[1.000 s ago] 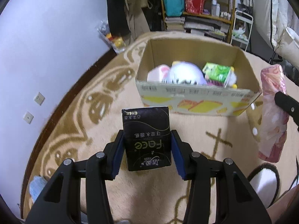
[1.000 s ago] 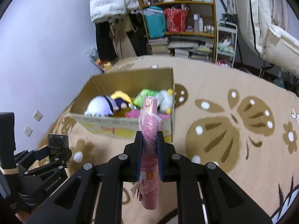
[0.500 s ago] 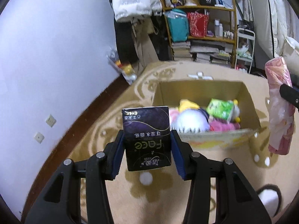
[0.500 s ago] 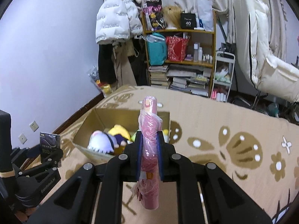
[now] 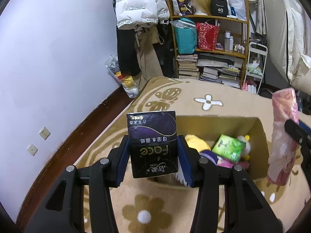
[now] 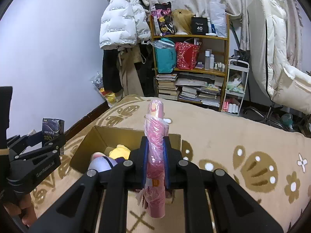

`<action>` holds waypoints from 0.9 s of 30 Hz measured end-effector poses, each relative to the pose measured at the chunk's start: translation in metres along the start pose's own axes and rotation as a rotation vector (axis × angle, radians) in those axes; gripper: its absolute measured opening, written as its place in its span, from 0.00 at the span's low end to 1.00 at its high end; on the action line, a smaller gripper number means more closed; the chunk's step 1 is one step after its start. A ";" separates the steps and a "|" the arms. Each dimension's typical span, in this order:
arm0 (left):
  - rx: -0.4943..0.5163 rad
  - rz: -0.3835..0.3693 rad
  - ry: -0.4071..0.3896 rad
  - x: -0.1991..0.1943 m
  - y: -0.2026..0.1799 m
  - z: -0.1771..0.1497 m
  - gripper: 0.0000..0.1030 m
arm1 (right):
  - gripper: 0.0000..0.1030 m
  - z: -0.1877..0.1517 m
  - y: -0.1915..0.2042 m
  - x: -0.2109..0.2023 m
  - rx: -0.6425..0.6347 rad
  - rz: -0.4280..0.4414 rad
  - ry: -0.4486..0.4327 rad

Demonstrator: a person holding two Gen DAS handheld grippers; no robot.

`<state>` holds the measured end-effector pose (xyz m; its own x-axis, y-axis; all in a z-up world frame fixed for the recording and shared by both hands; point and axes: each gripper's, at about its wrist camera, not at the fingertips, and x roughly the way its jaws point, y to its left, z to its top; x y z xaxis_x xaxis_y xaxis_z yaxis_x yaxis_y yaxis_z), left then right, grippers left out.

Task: Organize soft objects
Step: 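Lift the pink roll with the right tool while the left tool carries the black tissue box over the box, then lower the pink roll into the box with the right tool while the left tool releases the tissue box inside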

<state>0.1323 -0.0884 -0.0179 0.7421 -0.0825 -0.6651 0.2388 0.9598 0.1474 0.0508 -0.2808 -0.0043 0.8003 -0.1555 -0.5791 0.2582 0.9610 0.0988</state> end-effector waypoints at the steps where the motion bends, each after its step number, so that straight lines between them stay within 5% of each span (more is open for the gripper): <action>1: -0.007 -0.011 0.002 0.004 0.001 0.003 0.44 | 0.15 0.001 0.001 0.004 -0.001 0.005 0.003; 8: -0.057 -0.086 0.060 0.029 0.005 0.010 0.44 | 0.15 0.004 0.006 0.032 -0.040 0.021 0.020; 23: -0.026 -0.122 0.132 0.072 -0.014 -0.005 0.45 | 0.16 -0.015 0.001 0.092 -0.038 0.058 0.133; 27: -0.016 -0.097 0.131 0.076 -0.015 -0.008 0.58 | 0.18 -0.020 -0.004 0.102 -0.026 0.067 0.156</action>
<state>0.1803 -0.1071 -0.0769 0.6282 -0.1402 -0.7653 0.2944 0.9533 0.0670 0.1201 -0.2957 -0.0801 0.7209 -0.0556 -0.6908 0.1917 0.9739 0.1217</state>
